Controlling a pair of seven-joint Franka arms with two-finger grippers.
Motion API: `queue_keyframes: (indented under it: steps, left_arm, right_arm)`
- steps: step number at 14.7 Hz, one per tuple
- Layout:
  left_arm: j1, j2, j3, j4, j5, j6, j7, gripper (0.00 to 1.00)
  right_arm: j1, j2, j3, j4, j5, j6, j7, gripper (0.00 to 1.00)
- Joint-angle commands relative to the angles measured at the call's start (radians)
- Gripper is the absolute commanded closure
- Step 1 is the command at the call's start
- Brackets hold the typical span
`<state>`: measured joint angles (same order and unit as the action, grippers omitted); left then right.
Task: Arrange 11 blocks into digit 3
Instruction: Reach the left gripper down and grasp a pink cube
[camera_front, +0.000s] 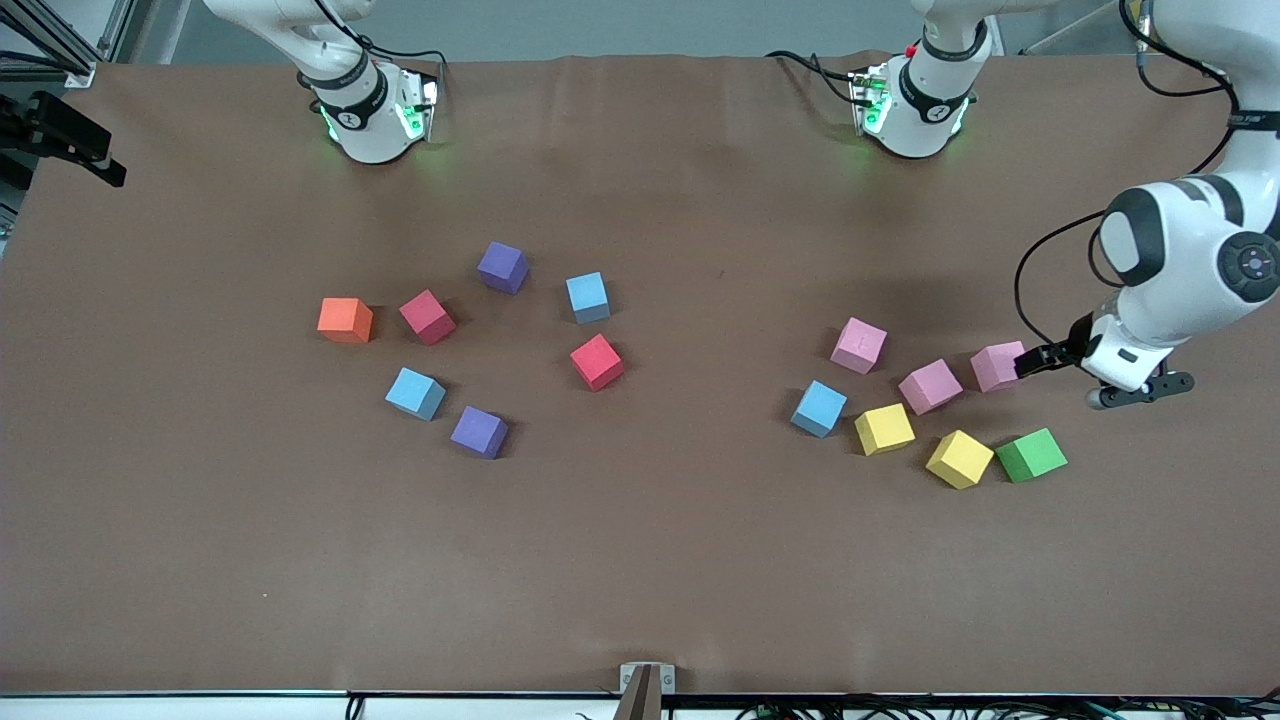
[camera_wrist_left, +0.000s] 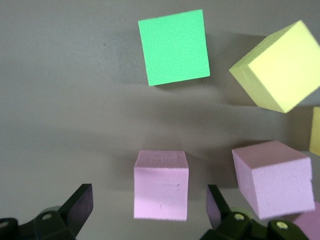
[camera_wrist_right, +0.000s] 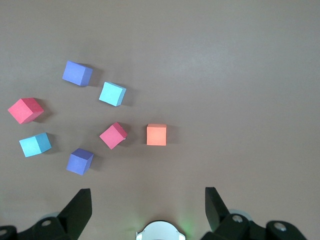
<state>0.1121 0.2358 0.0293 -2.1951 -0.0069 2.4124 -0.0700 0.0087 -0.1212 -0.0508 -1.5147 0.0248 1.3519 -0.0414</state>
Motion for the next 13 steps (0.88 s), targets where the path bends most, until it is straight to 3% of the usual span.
queue_keyframes:
  steps: [1, 11, 13]
  left_arm:
    - [0.0, 0.01, 0.001, -0.051, -0.008, 0.083, -0.025, 0.0]
    - [-0.002, 0.062, -0.003, -0.129, -0.008, 0.218, -0.025, 0.0]
    - [-0.002, 0.071, -0.005, -0.13, -0.008, 0.234, -0.025, 0.1]
  right_arm:
    - [-0.001, -0.005, 0.0, 0.005, -0.002, -0.001, -0.002, 0.0]
    - [-0.016, 0.015, -0.004, 0.002, -0.003, 0.053, -0.009, 0.0]
    - [-0.029, 0.025, -0.004, -0.001, -0.002, 0.055, -0.009, 0.0]
